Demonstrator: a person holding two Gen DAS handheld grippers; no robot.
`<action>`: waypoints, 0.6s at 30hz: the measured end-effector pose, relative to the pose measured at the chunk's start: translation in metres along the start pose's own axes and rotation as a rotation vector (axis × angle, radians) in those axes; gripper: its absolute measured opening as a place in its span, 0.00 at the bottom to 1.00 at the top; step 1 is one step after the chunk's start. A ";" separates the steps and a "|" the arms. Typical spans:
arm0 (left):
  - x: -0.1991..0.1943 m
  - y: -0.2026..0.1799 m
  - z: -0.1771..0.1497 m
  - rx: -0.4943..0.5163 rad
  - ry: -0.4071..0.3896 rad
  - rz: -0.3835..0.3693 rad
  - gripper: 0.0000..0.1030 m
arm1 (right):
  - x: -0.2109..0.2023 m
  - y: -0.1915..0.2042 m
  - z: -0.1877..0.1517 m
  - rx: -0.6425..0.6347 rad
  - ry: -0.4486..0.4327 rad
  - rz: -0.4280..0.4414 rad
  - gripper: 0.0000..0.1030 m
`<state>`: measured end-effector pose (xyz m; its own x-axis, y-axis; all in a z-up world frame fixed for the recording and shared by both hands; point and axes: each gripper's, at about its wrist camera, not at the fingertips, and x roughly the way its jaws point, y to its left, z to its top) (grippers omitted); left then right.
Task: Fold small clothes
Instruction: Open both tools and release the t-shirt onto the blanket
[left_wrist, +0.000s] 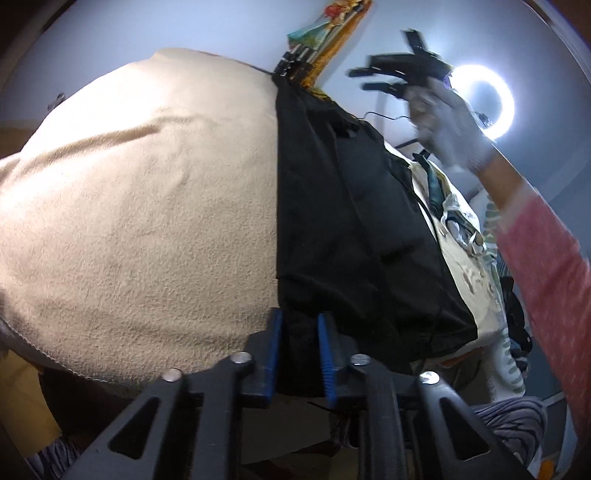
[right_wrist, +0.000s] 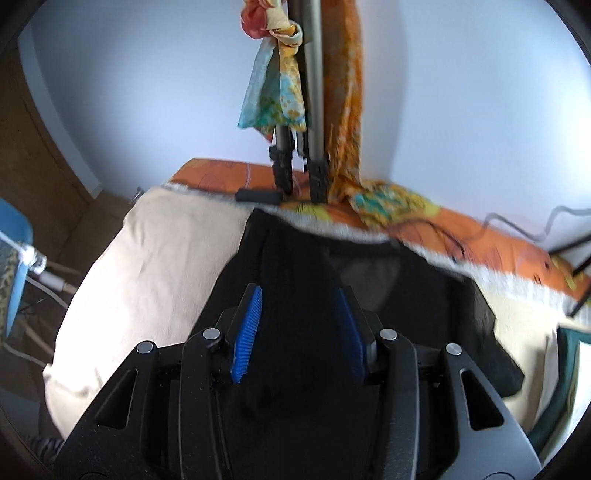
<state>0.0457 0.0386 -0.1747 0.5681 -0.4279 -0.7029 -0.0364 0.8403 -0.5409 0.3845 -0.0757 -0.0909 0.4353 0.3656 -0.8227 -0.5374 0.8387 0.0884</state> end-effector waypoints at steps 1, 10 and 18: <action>0.000 0.001 0.000 -0.006 -0.002 0.003 0.09 | -0.005 -0.002 -0.005 0.007 0.008 0.011 0.43; -0.017 -0.013 0.000 0.085 -0.073 0.107 0.15 | -0.076 -0.028 -0.084 0.050 0.009 -0.063 0.46; -0.034 -0.039 0.003 0.186 -0.139 0.170 0.36 | -0.131 -0.097 -0.180 0.211 0.028 -0.084 0.46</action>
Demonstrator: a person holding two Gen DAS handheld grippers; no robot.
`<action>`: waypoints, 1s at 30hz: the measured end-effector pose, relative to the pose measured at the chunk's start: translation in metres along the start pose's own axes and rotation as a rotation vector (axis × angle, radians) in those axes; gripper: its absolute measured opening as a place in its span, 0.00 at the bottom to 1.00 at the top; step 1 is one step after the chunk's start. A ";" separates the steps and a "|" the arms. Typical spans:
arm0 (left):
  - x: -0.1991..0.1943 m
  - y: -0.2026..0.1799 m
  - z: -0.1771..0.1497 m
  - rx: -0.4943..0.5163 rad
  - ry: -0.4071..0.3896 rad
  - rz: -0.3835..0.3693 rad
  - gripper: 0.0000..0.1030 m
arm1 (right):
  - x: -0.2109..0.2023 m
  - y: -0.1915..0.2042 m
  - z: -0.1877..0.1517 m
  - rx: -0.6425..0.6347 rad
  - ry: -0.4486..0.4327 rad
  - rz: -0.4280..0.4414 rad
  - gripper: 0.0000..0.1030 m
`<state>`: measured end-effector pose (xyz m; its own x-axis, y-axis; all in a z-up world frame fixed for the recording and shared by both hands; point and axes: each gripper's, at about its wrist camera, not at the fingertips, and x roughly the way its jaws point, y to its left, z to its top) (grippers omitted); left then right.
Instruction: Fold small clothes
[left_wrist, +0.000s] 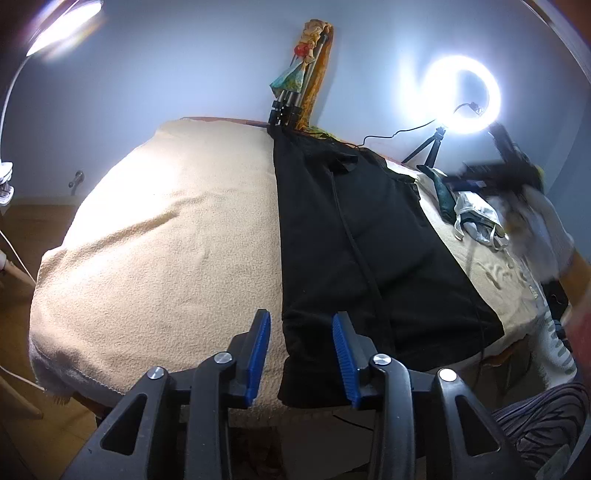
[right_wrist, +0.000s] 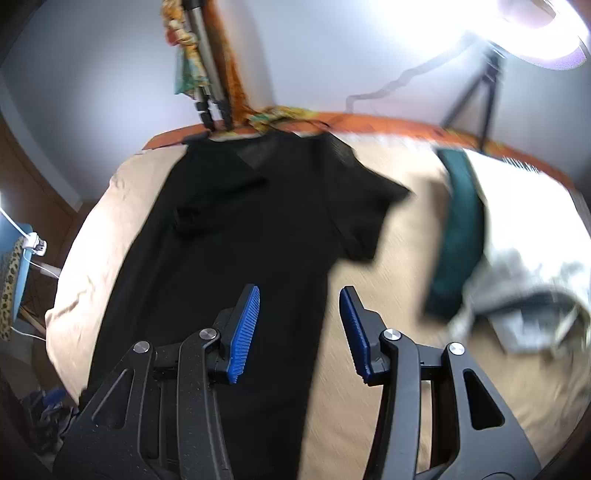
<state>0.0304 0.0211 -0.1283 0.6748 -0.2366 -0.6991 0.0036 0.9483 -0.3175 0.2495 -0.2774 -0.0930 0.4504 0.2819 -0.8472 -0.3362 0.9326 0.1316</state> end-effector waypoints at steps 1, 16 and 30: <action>0.001 0.000 0.001 -0.015 0.005 -0.014 0.36 | -0.006 -0.007 -0.011 0.013 0.002 0.005 0.46; 0.016 -0.005 -0.027 0.002 0.080 0.018 0.33 | -0.056 -0.001 -0.106 0.050 0.029 0.071 0.47; 0.023 0.013 -0.019 -0.198 0.134 -0.167 0.02 | -0.029 0.012 -0.211 0.098 0.190 0.047 0.07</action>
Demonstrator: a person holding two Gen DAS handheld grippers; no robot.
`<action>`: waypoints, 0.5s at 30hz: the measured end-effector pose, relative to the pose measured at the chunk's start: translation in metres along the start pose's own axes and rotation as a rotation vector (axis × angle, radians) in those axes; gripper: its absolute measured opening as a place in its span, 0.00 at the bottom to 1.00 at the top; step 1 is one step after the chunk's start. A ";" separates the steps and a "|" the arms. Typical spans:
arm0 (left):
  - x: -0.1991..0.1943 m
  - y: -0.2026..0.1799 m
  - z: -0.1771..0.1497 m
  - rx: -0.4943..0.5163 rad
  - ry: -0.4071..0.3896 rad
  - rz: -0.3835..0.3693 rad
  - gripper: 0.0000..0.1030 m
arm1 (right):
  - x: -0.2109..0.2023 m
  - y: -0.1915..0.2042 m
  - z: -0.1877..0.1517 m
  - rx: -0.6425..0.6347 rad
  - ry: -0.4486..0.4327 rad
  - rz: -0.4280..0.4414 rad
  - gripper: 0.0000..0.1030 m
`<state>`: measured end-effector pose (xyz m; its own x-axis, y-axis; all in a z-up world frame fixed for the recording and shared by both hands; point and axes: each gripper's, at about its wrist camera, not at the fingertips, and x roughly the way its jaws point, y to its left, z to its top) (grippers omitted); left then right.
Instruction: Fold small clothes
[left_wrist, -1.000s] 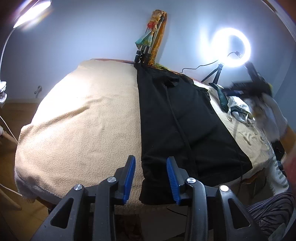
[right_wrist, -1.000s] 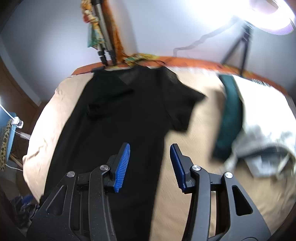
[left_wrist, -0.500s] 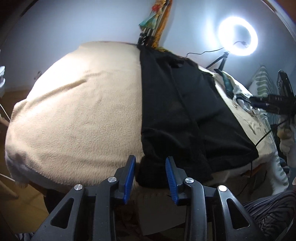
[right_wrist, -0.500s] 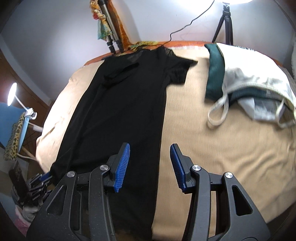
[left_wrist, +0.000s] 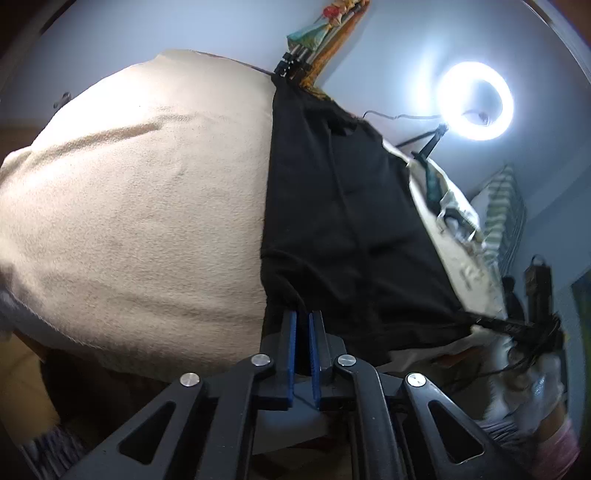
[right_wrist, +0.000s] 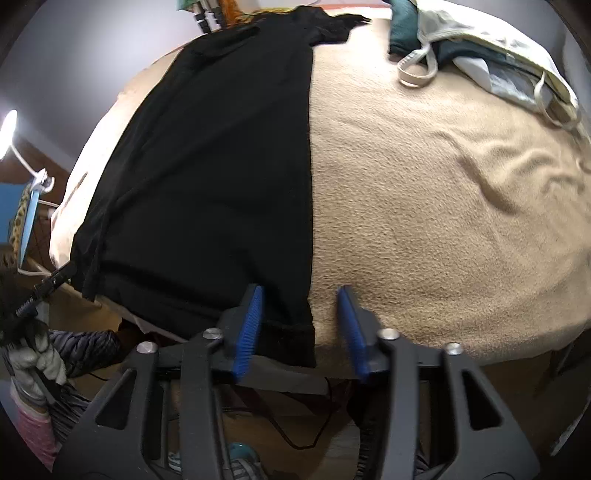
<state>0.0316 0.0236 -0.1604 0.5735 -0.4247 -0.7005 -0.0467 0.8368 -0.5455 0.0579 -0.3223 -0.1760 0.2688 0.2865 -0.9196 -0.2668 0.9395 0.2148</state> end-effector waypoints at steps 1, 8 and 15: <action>-0.004 -0.002 0.000 -0.003 -0.009 -0.005 0.02 | 0.001 -0.001 -0.001 0.012 0.009 0.041 0.06; -0.019 -0.019 -0.010 0.133 -0.051 0.121 0.12 | -0.009 -0.027 -0.013 0.138 -0.032 0.098 0.07; -0.053 -0.067 -0.026 0.300 -0.178 0.120 0.26 | -0.070 -0.037 -0.030 0.169 -0.179 0.103 0.31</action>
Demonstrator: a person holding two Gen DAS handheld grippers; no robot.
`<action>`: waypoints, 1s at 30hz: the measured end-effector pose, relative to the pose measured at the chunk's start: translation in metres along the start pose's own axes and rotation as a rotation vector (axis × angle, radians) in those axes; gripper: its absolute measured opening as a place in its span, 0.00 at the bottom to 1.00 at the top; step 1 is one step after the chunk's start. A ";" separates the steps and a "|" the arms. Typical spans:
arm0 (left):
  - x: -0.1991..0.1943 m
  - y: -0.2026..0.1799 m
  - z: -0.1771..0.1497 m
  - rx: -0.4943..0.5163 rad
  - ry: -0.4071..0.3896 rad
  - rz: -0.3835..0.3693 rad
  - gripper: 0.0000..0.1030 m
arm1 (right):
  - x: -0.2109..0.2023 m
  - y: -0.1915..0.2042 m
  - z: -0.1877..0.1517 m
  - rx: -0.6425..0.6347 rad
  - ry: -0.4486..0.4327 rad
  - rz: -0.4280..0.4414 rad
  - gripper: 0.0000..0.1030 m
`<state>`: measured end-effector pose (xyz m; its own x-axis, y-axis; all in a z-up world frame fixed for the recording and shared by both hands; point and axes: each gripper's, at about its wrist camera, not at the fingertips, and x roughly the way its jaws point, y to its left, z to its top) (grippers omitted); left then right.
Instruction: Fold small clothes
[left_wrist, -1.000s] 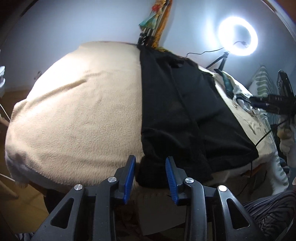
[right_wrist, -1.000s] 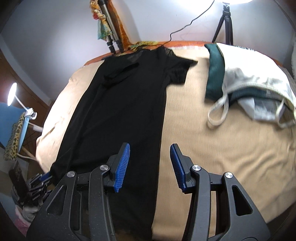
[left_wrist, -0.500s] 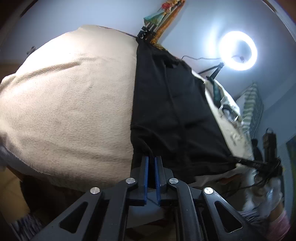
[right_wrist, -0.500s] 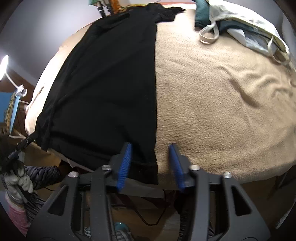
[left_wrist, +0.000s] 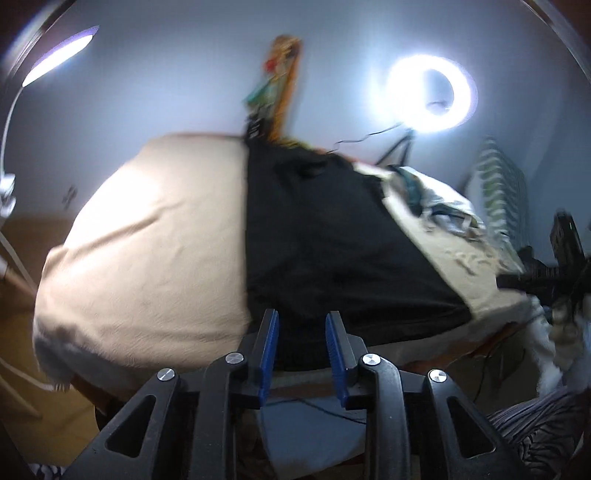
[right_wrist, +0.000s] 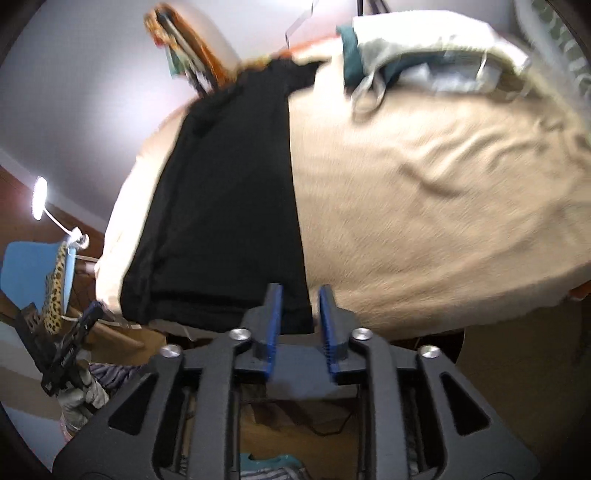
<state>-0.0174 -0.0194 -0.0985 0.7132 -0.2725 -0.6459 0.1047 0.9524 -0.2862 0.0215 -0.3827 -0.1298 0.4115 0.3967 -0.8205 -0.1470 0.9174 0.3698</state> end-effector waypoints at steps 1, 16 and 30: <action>-0.002 -0.011 0.001 0.028 -0.009 -0.021 0.26 | -0.012 0.002 0.004 -0.005 -0.030 0.009 0.38; 0.101 -0.167 -0.008 0.308 0.104 -0.189 0.34 | -0.061 -0.043 0.088 -0.061 -0.200 0.085 0.48; 0.188 -0.216 0.001 0.408 0.190 -0.177 0.10 | 0.018 -0.081 0.159 -0.042 -0.098 0.179 0.54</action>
<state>0.0949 -0.2766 -0.1576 0.5248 -0.4189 -0.7410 0.5031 0.8549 -0.1270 0.1837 -0.4546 -0.1047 0.4612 0.5502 -0.6961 -0.2624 0.8340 0.4854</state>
